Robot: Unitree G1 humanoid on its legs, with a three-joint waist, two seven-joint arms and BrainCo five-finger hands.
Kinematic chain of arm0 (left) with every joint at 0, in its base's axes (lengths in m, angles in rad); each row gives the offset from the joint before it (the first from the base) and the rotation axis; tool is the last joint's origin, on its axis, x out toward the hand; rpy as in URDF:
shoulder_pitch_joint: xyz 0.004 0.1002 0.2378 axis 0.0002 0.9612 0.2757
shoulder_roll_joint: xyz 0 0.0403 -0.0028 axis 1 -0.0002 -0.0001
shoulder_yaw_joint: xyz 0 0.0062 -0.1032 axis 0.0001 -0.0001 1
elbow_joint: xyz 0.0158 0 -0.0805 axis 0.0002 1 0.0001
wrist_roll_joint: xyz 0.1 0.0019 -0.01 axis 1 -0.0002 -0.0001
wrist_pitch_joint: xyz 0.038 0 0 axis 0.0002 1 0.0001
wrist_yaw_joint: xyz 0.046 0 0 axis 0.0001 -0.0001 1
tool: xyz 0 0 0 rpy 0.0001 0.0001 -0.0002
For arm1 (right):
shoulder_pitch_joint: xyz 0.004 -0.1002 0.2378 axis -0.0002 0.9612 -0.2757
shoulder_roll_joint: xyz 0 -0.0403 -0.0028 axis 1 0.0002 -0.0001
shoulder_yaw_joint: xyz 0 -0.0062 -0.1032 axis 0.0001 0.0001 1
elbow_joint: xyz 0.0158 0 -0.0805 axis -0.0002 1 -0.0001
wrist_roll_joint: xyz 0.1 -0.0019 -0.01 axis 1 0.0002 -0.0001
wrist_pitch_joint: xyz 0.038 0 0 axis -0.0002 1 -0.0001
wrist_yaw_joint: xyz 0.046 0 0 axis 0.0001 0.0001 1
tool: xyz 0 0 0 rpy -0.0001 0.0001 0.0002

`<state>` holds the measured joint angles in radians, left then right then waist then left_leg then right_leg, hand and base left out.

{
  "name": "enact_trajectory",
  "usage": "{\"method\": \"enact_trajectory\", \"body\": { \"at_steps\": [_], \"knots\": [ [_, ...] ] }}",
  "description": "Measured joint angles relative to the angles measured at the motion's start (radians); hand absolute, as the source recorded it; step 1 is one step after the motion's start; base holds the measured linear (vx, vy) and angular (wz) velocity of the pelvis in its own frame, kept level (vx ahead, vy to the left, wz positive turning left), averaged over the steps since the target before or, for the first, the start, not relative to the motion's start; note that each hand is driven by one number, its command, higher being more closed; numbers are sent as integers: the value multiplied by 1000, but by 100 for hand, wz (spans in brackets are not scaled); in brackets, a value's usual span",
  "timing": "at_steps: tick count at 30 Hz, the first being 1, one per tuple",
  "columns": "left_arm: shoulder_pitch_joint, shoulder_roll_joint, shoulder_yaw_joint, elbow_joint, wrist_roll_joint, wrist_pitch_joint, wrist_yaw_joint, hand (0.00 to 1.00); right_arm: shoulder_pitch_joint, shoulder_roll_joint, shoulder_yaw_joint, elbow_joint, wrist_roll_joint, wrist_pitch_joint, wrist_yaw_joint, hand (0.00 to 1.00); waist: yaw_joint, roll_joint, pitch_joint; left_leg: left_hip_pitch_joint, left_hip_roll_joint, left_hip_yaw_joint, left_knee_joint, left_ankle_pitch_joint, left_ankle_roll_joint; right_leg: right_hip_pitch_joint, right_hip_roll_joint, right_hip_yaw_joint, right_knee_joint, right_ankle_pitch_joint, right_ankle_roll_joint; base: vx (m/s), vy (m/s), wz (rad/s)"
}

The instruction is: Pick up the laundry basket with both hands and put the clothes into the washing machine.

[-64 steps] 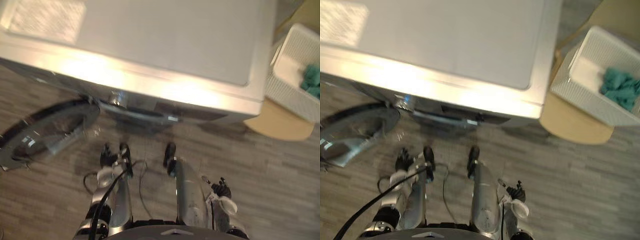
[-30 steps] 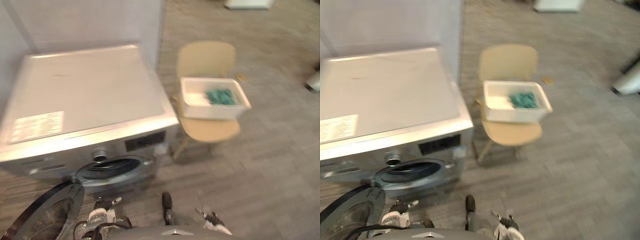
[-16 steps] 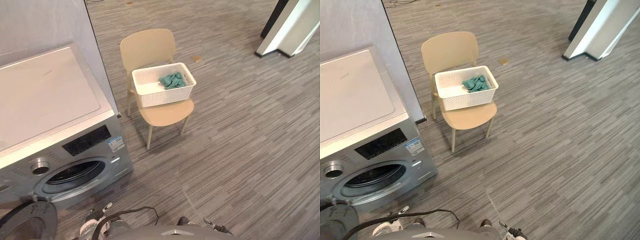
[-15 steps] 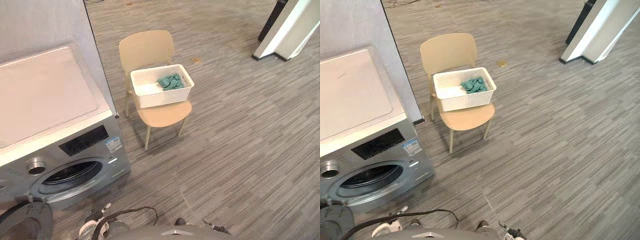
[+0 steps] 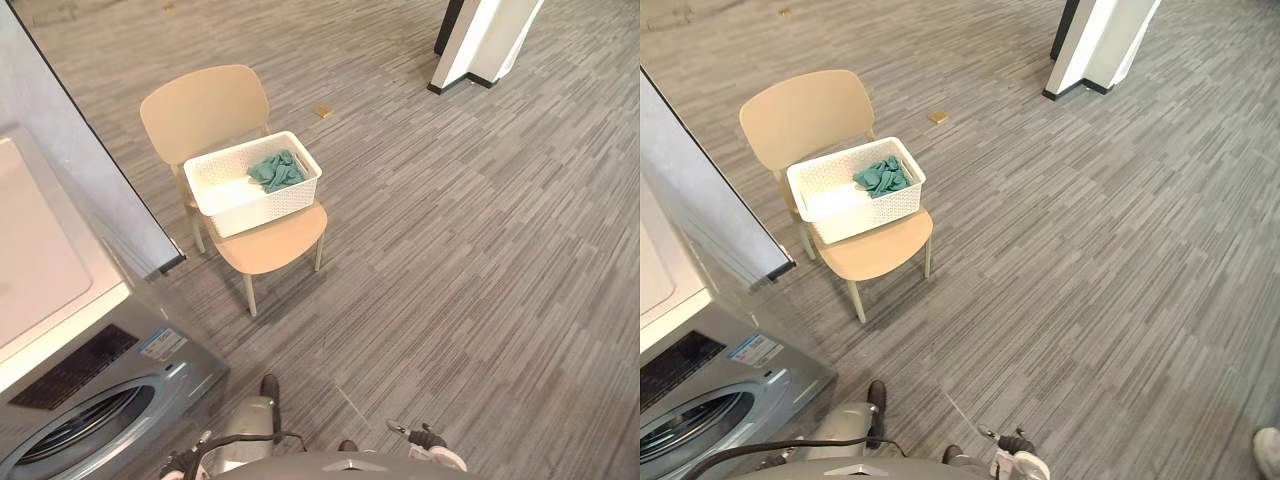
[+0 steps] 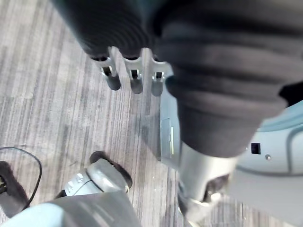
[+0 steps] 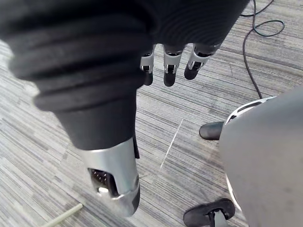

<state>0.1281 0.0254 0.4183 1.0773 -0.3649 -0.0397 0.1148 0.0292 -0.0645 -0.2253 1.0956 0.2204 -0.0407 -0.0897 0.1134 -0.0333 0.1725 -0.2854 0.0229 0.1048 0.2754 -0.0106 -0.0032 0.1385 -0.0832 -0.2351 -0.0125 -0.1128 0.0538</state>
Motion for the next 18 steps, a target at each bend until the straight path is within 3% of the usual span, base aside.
{"method": "enact_trajectory", "body": {
  "at_steps": [2,4,5,6,8,10,12,15,16,17,18],
  "knots": [
    [6,-12,52,1,27,3,-14,0,-11,3,-4,21,-35,1,12,0,24,-6,-2,-5,-26,12,88,-95,27,22,-37,5,30,-28,28,340,122,-7],
    [12,-19,64,2,38,3,-14,0,-7,11,-30,18,-42,1,26,0,25,-3,-6,50,-58,28,84,-146,49,-20,-88,11,226,-96,47,337,148,-5],
    [18,-17,47,2,48,4,-15,0,-7,2,-30,19,-51,-1,27,0,21,3,-13,99,-71,34,55,-158,55,-103,-125,30,452,-109,51,305,153,0],
    [21,-12,27,1,56,5,-16,0,-5,1,-30,19,-54,-1,31,0,11,-3,-21,148,-86,34,24,-164,61,-183,-154,60,673,-82,57,319,147,8],
    [17,13,-6,-10,55,7,-15,0,-5,5,-30,17,-59,0,46,0,-10,-19,-29,214,-103,24,3,-170,74,-276,-179,68,934,-31,55,383,54,23],
    [1,13,-31,-24,53,8,-14,0,-5,5,-33,17,-59,-1,54,0,-18,-23,-30,285,-105,-3,-20,-183,81,-319,-175,34,1045,-55,29,459,-43,30],
    [-9,14,-31,-10,44,33,36,0,0,7,-68,-20,-51,-2,57,0,-41,-6,-20,351,-94,-74,-59,-184,79,-373,-175,-24,987,-137,24,366,-122,72],
    [-14,11,-62,-20,42,33,53,0,11,7,-118,-62,-22,-4,55,0,-62,32,-10,380,-53,-170,-70,-197,56,-387,-189,-51,736,-158,25,271,-215,122],
    [-15,0,-109,-60,43,32,43,0,20,11,-152,-89,-21,-3,54,0,-54,52,-7,395,-21,-221,-70,-215,25,-392,-201,-3,554,-114,25,206,-219,103],
    [-15,-8,-111,-73,45,31,38,0,22,16,-163,-96,-22,-3,54,0,-55,54,-12,399,-6,-235,-69,-224,9,-391,-203,28,481,-82,28,297,-397,99],
    [-17,-21,-108,-87,49,27,27,0,28,27,-163,-99,-23,-4,54,0,-56,45,-24,401,15,-258,-69,-245,-20,-382,-212,72,354,-9,38,248,-425,62]
  ]
}}
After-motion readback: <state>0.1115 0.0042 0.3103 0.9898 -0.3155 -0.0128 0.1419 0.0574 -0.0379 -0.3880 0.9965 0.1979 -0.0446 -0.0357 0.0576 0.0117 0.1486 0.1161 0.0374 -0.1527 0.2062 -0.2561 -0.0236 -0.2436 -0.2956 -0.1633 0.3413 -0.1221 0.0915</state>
